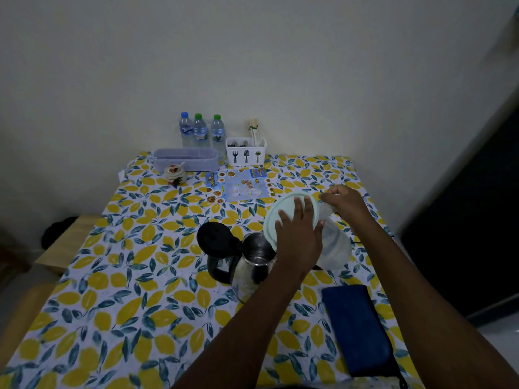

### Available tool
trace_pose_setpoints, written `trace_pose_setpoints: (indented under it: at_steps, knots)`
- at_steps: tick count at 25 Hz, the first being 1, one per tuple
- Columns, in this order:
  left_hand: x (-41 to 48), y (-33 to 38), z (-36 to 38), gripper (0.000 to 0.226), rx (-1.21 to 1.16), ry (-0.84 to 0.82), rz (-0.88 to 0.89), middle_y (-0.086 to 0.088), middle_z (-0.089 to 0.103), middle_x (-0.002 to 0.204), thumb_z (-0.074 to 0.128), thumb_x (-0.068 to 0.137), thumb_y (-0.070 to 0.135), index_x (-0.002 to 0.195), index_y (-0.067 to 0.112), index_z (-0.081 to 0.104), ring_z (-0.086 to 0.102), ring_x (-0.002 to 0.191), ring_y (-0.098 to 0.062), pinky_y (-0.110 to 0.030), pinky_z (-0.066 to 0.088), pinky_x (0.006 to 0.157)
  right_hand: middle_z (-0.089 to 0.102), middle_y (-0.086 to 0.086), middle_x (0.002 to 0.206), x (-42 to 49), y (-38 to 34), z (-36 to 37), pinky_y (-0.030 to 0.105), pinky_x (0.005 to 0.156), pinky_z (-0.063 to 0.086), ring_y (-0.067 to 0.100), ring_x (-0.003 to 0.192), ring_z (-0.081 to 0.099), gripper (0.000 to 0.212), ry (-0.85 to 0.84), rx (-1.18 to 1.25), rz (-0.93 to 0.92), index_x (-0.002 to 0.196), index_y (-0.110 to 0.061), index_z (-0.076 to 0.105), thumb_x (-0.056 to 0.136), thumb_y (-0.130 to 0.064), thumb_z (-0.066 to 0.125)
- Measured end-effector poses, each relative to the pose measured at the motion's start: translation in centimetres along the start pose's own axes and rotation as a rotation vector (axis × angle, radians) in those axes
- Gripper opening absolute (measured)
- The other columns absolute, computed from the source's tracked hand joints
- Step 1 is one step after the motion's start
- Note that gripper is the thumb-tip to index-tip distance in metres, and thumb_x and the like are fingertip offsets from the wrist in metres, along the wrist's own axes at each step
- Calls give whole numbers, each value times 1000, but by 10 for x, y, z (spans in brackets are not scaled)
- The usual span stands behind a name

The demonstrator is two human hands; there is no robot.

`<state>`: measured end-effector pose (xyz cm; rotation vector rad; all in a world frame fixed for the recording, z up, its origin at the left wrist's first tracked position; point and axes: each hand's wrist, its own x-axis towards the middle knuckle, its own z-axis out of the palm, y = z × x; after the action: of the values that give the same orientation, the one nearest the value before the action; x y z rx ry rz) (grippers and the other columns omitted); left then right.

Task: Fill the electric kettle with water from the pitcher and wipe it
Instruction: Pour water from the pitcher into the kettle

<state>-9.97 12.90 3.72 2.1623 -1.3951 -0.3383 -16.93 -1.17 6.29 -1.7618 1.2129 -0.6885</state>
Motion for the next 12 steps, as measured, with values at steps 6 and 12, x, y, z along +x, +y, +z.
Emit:
trace_pose_setpoints:
  at_steps: [6, 12]
  knots:
    - [-1, 2, 2, 61, -75, 4, -21, -6, 2, 164, 28, 102, 44, 153, 21, 1, 9, 145, -49, -57, 14, 117, 61, 2, 67, 1, -3, -1, 28, 54, 42, 15, 57, 53, 17, -16, -55, -22, 68, -16, 59, 75, -26, 72]
    - [-8, 6, -1, 61, -98, 24, -31, -7, 2, 164, 28, 103, 42, 153, 21, 2, 9, 145, -48, -57, 14, 117, 60, 0, 66, -3, -9, -4, 28, 55, 41, 15, 56, 52, 18, -26, -85, -50, 65, -20, 58, 75, -27, 72]
